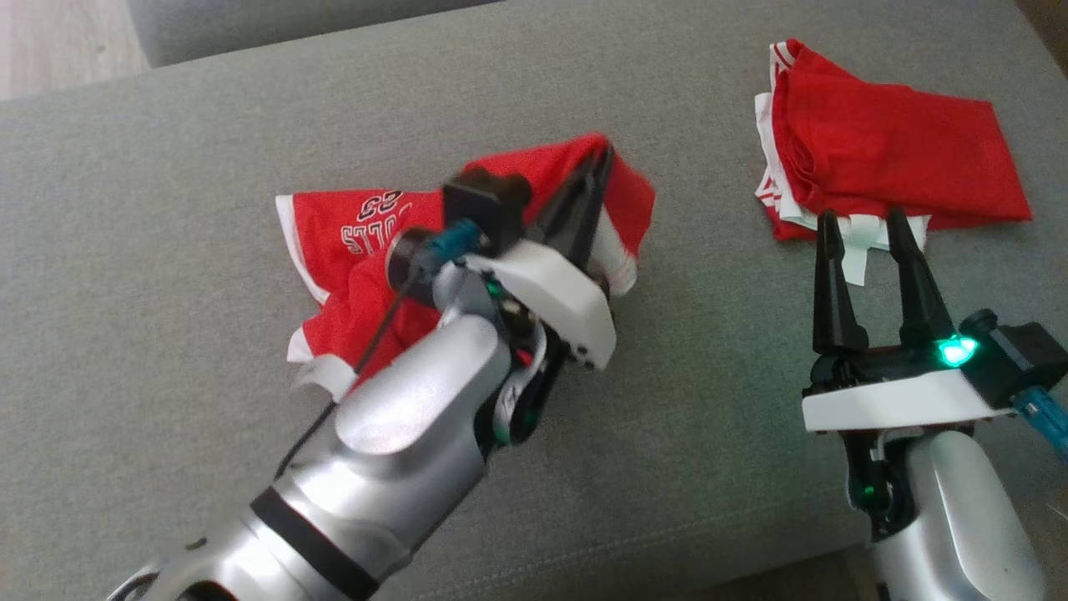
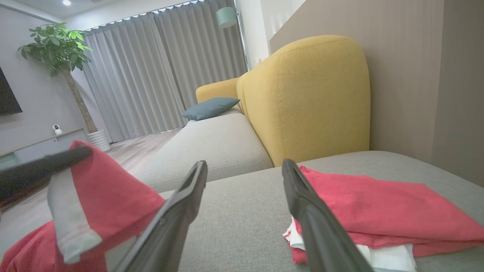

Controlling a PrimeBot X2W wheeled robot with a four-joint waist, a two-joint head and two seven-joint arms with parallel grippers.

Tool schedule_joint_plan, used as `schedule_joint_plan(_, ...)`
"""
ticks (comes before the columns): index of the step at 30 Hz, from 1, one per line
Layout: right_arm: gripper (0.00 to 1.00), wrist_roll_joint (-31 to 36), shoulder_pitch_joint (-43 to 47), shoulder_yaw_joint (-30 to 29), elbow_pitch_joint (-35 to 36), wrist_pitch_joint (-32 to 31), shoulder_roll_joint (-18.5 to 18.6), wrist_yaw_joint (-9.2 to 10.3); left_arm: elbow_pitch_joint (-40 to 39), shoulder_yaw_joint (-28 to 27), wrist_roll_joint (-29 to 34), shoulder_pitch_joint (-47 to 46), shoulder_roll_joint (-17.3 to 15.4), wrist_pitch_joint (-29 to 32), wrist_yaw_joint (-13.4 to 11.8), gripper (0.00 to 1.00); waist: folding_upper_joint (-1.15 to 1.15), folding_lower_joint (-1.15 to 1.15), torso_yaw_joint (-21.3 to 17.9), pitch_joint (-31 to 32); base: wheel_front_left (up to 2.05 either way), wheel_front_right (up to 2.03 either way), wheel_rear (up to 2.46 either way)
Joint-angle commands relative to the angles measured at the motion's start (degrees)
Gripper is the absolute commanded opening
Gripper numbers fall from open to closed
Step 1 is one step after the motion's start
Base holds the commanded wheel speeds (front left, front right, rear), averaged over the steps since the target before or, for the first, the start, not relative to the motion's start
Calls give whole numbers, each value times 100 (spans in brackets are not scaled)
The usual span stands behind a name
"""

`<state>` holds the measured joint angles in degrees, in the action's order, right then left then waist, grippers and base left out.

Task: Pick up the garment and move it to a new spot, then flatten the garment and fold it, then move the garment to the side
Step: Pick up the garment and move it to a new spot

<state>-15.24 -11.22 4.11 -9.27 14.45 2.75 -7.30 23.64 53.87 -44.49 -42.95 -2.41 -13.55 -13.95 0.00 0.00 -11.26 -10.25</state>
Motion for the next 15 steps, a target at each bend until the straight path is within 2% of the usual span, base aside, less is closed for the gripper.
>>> schedule_joint_plan(1, 100, -48, -189, 139, 221, 54, 13, -19, 11, 22, -85, -219, -47, -37, 24, 11, 0, 0, -40, -45, 0, 0, 0)
schedule_joint_plan(2, 100, -56, -188, 133, 225, 54, 13, -19, 125, 149, -104, -225, -47, -35, 57, 75, 0, 0, -42, -55, 0, 0, 0)
schedule_joint_plan(3, 100, -61, -184, 121, 231, 54, 13, -19, 229, 234, -128, -231, -47, -41, 73, 100, 0, 0, -34, -67, 0, 0, 0)
schedule_joint_plan(11, 100, 1, -109, 45, 191, 54, 12, -19, 511, 212, -310, -249, -47, -135, 135, 100, 0, 0, 316, 2, 0, 0, 0)
schedule_joint_plan(15, 100, 83, -58, -14, 153, 54, 12, -19, 326, -116, 61, -210, -56, -142, 78, 100, 0, 0, 604, 113, 0, 0, 0)
